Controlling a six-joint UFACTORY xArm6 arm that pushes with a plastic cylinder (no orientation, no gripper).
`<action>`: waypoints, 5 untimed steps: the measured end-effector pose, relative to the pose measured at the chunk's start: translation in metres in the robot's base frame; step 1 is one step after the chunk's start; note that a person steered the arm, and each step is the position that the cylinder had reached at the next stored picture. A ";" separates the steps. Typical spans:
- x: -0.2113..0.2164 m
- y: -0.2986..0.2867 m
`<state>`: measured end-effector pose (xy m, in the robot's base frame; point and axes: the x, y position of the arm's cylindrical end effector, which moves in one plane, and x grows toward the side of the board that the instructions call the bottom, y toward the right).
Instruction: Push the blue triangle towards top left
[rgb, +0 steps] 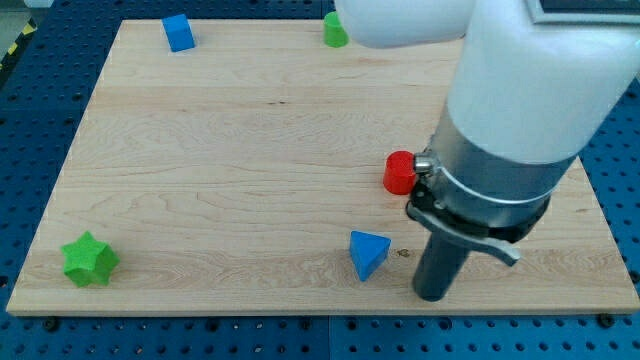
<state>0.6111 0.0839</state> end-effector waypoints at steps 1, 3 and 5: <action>-0.024 -0.016; -0.021 -0.017; -0.024 -0.033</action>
<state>0.5867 0.0510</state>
